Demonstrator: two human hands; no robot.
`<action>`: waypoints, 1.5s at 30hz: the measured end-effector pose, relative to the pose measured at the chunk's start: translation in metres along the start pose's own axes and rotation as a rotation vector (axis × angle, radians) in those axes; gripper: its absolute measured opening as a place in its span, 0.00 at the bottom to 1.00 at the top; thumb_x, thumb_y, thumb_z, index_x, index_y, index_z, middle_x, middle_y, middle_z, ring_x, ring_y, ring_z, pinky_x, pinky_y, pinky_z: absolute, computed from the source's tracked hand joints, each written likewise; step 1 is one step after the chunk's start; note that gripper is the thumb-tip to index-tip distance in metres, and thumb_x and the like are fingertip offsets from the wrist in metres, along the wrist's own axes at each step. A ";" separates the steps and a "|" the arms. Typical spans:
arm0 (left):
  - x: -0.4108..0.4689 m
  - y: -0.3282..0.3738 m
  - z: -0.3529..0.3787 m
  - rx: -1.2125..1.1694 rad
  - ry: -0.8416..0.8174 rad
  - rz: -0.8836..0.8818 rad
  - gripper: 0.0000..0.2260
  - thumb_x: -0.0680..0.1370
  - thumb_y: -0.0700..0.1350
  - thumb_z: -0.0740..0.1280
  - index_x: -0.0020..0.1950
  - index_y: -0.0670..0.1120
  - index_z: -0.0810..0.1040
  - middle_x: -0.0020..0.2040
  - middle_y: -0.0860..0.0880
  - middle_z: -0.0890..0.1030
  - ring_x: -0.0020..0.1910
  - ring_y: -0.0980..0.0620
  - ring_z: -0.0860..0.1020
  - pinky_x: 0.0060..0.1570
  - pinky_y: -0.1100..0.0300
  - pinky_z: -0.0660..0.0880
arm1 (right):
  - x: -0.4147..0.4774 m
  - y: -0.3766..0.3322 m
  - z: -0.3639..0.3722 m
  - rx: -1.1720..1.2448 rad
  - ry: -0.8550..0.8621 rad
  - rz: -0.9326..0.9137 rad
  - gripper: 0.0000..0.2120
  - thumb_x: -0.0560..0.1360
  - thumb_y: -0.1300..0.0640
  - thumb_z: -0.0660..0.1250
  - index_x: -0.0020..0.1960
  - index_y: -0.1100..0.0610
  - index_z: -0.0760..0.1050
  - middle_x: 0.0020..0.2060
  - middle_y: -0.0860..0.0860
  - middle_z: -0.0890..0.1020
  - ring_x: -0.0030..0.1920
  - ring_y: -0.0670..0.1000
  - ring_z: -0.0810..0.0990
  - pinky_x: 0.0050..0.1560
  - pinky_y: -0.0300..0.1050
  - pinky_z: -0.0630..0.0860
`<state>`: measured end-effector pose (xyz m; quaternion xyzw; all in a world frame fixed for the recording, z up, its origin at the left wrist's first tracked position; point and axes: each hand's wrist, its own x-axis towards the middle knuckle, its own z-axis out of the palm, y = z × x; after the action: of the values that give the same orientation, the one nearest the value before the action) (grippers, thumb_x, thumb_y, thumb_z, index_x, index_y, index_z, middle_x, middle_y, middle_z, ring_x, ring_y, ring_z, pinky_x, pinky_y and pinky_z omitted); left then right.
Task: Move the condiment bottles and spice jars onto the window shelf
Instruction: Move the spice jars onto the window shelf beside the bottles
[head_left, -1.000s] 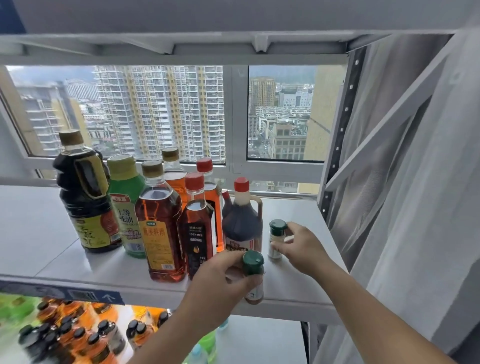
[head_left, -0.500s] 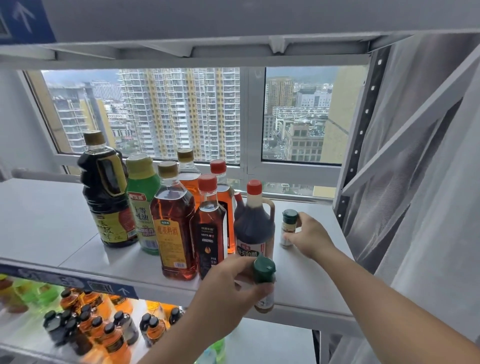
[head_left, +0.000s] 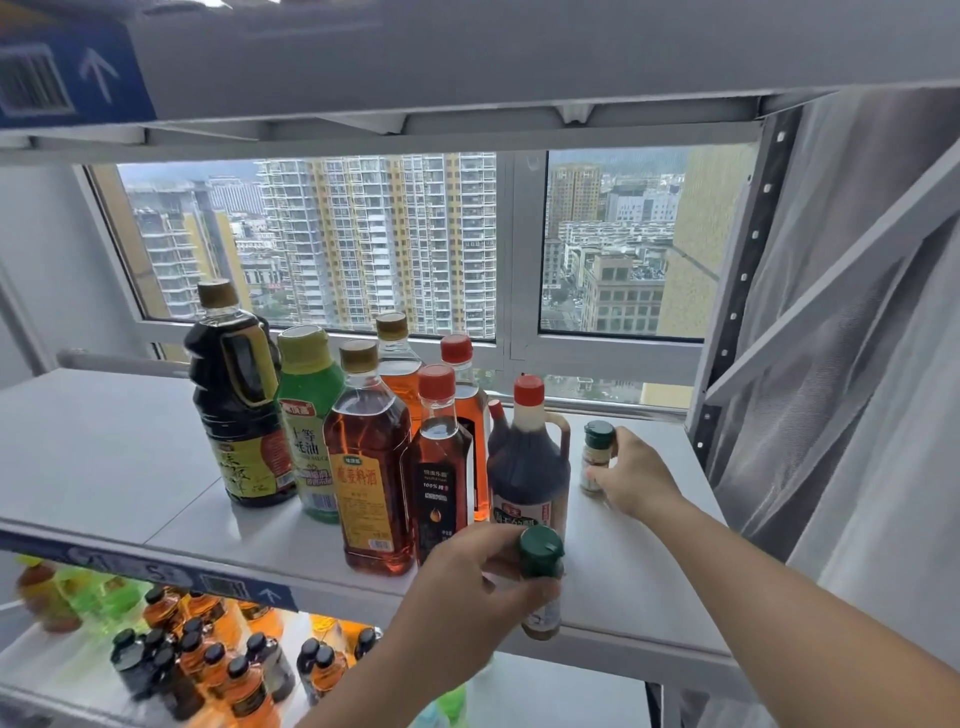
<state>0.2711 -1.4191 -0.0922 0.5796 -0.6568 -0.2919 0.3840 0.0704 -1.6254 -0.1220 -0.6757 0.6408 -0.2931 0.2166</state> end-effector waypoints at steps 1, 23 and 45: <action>0.000 0.000 0.000 0.001 0.002 0.006 0.12 0.75 0.49 0.76 0.57 0.59 0.83 0.51 0.61 0.84 0.50 0.65 0.82 0.45 0.72 0.76 | 0.000 0.001 0.000 -0.010 0.006 0.006 0.18 0.73 0.56 0.73 0.60 0.55 0.73 0.55 0.53 0.82 0.51 0.55 0.78 0.51 0.49 0.74; 0.028 0.011 0.025 -0.063 -0.054 0.073 0.14 0.72 0.52 0.78 0.57 0.57 0.85 0.47 0.62 0.87 0.48 0.61 0.85 0.50 0.61 0.82 | -0.205 0.002 -0.008 0.491 0.018 -0.146 0.16 0.72 0.48 0.78 0.57 0.44 0.78 0.50 0.38 0.85 0.53 0.43 0.83 0.50 0.41 0.81; -0.002 -0.028 0.003 -0.030 -0.004 -0.035 0.04 0.77 0.52 0.73 0.52 0.57 0.84 0.45 0.62 0.86 0.47 0.62 0.83 0.48 0.67 0.79 | -0.098 0.022 0.008 0.182 0.130 -0.032 0.11 0.69 0.52 0.77 0.48 0.51 0.78 0.42 0.46 0.83 0.42 0.47 0.81 0.43 0.43 0.77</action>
<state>0.2834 -1.4217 -0.1176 0.5846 -0.6428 -0.3096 0.3864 0.0592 -1.5302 -0.1541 -0.6428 0.6135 -0.3967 0.2300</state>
